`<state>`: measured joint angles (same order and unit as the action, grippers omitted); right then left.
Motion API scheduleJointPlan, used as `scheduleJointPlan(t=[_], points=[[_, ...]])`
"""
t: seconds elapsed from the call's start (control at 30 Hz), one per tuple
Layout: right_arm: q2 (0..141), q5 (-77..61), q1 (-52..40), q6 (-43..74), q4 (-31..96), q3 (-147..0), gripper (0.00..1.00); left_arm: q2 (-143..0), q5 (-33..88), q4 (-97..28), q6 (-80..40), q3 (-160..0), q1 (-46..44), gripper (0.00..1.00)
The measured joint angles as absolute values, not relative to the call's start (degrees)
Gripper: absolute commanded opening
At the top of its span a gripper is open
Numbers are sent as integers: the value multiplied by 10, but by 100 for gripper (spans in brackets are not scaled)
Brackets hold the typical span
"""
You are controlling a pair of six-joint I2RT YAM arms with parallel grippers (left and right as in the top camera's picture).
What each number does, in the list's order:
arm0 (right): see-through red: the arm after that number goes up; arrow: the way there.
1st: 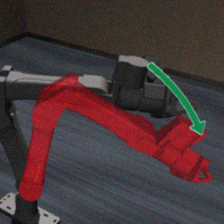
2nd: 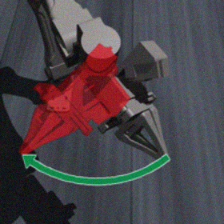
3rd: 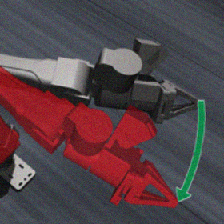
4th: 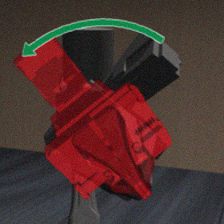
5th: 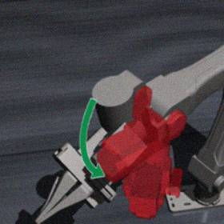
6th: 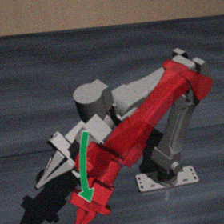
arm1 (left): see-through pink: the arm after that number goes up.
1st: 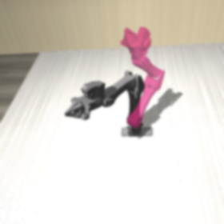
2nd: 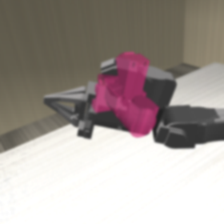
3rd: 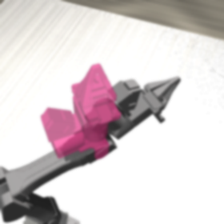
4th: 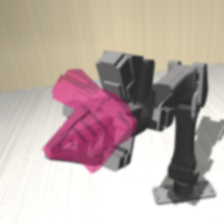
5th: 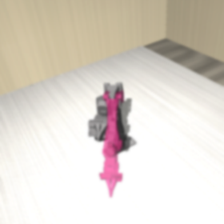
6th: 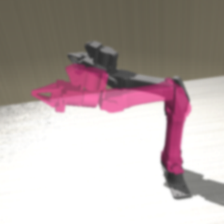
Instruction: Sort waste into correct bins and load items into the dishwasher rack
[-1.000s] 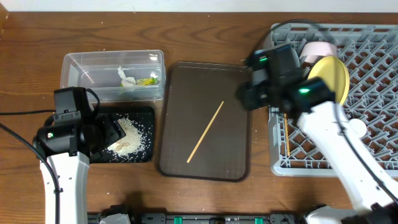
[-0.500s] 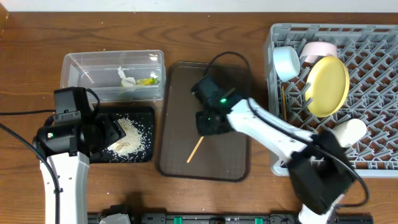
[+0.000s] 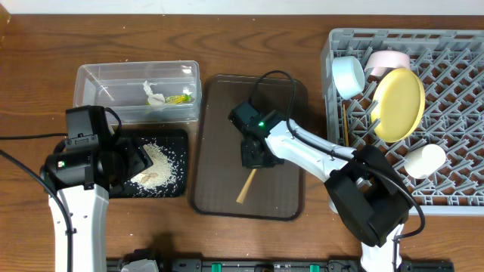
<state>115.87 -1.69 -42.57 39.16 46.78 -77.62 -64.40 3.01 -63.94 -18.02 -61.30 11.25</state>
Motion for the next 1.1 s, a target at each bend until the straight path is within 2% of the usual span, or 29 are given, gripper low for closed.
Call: scheduleJointPlan(t=[0.03,0.3,0.57,0.77,0.97,1.1], points=[[1159,-15,-424,394,473,-776,1,-644,30,-639,-180,-613,113,78],[1146,-10,-360,379,498,-776,1,-644,30,-639,-180,-613,112,78],[1011,-21,-287,270,545,-776,1,-644,30,-639,-180,-613,112,78],[888,-25,-188,179,611,-776,1,-644,30,-639,-180,-613,112,78],[855,-25,-83,107,653,-776,1,-644,30,-639,-180,-613,112,78],[866,-29,-57,79,654,-770,1,-644,30,-639,-180,-613,112,78]])
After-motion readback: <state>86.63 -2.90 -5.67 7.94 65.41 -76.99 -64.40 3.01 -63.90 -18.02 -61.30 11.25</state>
